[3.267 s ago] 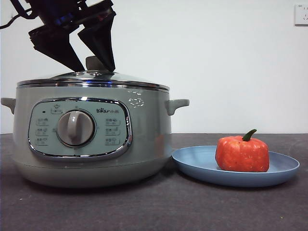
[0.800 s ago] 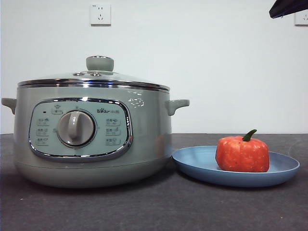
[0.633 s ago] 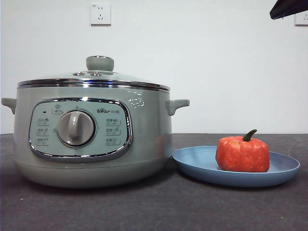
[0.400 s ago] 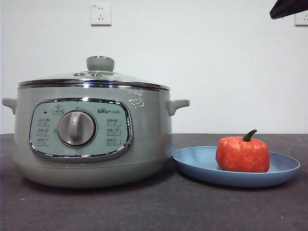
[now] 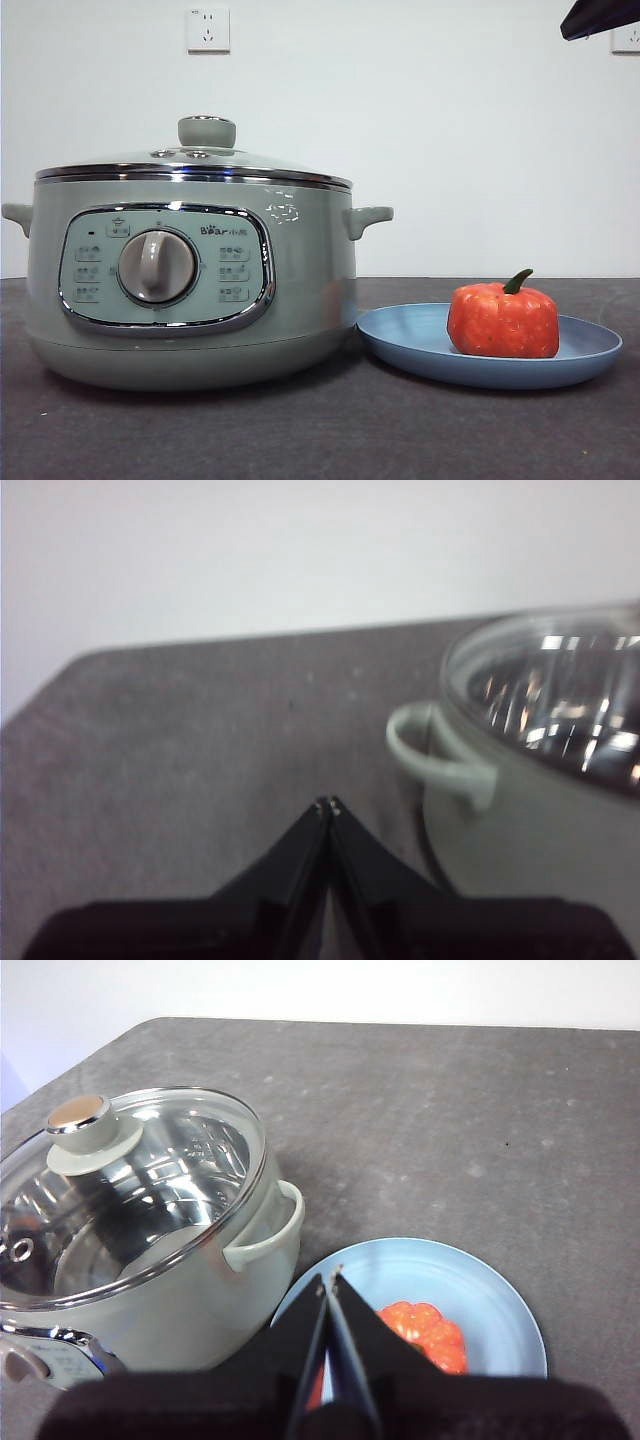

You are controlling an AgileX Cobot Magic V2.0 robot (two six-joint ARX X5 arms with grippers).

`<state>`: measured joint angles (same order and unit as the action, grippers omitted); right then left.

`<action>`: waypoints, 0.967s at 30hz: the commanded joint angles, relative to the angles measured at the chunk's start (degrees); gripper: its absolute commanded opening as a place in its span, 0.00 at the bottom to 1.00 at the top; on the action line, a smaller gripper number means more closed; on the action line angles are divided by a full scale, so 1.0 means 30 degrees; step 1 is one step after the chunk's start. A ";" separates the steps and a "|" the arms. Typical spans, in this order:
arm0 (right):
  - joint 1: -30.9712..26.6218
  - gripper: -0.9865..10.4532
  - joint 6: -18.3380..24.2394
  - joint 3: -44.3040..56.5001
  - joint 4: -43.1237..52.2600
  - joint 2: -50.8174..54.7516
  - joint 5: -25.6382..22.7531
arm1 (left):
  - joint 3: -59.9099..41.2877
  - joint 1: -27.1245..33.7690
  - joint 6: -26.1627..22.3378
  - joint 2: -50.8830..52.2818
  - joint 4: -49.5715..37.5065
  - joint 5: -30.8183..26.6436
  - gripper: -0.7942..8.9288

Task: Take the pumpkin out from the steamer,put the pumpkin in the blue plate,close the lid

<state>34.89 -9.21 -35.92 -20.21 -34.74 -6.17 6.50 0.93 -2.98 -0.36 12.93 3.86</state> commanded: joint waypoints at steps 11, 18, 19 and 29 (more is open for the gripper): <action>0.0000 0.07 -0.0117 0.0131 0.0066 0.0015 -0.0051 | -0.1894 0.0102 0.0160 0.0087 -0.0386 0.0372 0.08; 0.0000 0.07 -0.0117 0.0138 0.0058 0.0007 -0.0058 | -0.1894 0.0102 0.0138 0.0087 -0.0313 0.0306 0.08; 0.0000 0.07 -0.0117 0.0138 0.0058 0.0015 -0.0058 | -0.1894 0.0102 0.0138 0.0087 -0.0313 0.0291 0.08; 0.0000 0.07 -0.0117 0.0138 0.0058 0.0015 -0.0051 | -0.1894 0.0102 0.0138 0.0087 -0.0313 0.0291 0.08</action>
<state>34.89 -9.23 -35.92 -20.21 -34.74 -6.15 1.58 1.02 -2.94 -0.34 11.70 4.71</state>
